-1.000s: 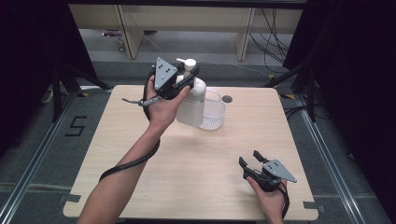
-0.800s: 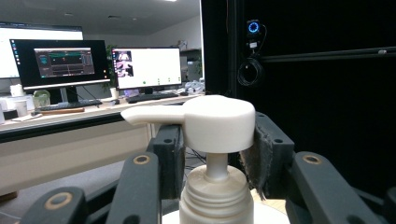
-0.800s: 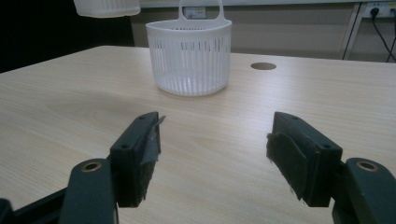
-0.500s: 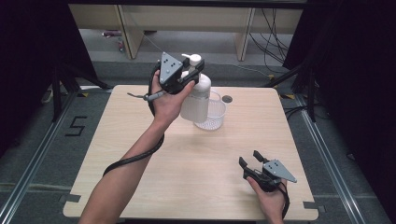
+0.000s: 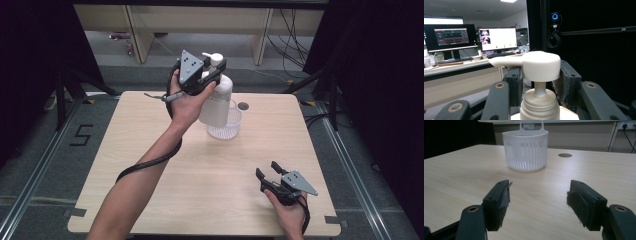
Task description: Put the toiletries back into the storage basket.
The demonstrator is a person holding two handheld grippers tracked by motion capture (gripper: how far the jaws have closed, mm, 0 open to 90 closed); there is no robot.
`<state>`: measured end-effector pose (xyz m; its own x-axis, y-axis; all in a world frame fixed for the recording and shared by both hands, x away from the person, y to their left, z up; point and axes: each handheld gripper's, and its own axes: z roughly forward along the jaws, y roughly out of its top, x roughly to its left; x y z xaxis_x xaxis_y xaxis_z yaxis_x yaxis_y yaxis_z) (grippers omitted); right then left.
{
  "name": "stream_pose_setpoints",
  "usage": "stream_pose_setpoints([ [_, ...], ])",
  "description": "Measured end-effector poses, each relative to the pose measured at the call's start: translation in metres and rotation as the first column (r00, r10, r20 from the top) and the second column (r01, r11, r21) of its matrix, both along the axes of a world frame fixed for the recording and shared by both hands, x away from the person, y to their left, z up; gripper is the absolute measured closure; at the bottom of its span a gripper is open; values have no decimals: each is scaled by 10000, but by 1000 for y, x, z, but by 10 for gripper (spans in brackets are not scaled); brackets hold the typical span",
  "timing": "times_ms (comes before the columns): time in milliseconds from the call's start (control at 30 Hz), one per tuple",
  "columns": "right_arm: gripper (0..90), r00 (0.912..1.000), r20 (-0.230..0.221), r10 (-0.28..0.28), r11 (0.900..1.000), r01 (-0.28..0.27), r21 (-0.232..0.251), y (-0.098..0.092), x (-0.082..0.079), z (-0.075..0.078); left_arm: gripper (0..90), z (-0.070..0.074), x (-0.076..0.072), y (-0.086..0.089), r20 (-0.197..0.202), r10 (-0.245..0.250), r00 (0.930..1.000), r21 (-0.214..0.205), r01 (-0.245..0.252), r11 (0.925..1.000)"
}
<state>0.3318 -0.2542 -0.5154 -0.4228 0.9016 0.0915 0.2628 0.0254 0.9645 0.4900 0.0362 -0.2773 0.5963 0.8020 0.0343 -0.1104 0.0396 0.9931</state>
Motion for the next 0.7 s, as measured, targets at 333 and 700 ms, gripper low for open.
stream_pose_setpoints([
  [333,340,9997,235,83,9993,-74,-367,-4,2,0,594,3,9,-11,-62,-24,10000,77,25,10000],
  [700,340,9997,212,123,9996,-118,-258,-3,2,0,594,3,22,-19,-178,33,9998,207,-29,9998],
])
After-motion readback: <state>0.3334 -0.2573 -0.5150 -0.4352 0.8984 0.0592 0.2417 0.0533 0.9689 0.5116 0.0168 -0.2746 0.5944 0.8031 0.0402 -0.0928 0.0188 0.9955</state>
